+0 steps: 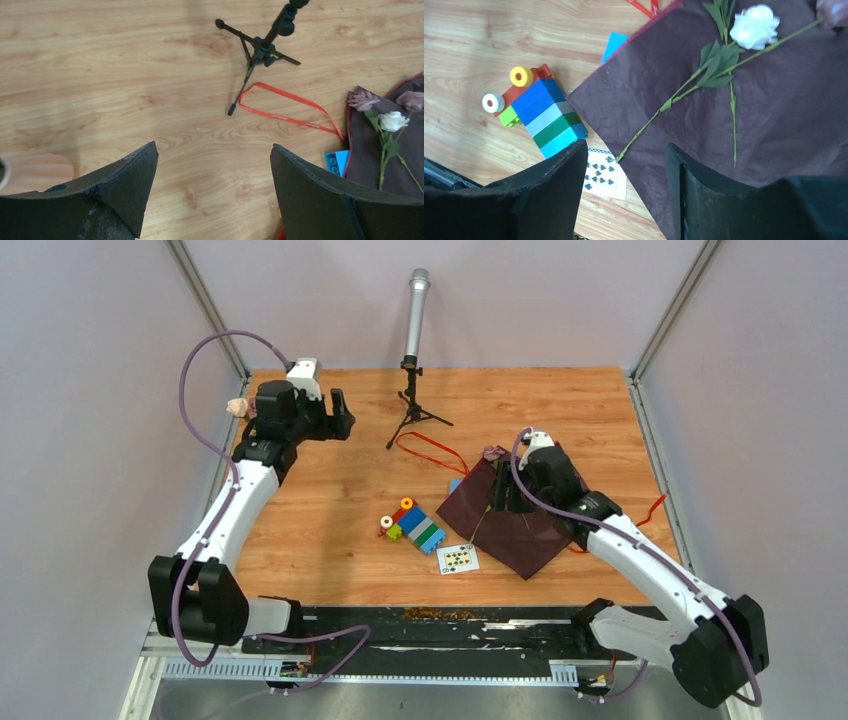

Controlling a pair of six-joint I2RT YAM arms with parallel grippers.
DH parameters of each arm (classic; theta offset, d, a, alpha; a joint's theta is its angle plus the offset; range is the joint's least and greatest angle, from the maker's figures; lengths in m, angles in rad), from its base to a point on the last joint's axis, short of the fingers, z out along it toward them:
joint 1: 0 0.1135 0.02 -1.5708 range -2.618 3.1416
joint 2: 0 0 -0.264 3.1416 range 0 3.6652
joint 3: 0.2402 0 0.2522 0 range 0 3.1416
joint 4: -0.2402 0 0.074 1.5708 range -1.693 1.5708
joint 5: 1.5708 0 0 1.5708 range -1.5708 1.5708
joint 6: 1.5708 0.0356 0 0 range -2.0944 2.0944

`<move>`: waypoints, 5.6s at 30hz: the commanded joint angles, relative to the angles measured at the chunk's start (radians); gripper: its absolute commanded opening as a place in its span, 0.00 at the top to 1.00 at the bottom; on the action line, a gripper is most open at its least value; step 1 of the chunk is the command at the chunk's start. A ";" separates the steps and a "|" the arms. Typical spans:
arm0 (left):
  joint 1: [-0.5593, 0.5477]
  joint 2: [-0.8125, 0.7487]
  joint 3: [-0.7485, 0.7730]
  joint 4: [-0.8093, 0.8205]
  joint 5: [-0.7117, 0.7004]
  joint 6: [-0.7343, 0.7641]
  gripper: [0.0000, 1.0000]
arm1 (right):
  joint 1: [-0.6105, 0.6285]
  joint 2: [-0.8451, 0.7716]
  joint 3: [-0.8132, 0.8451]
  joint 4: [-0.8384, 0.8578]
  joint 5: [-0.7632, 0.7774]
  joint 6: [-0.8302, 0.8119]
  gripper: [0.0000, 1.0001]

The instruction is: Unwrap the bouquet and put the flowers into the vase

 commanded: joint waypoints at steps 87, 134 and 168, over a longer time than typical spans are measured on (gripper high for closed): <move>-0.028 -0.075 -0.015 0.042 0.165 -0.120 0.12 | -0.332 0.224 -0.061 0.405 0.434 0.073 1.00; -0.714 0.409 -0.254 0.913 0.321 -0.858 0.14 | -0.068 0.154 -0.197 0.642 0.658 0.102 1.00; -0.806 0.710 -0.159 0.935 0.283 -0.927 0.91 | -0.067 0.132 -0.198 0.637 0.683 0.105 1.00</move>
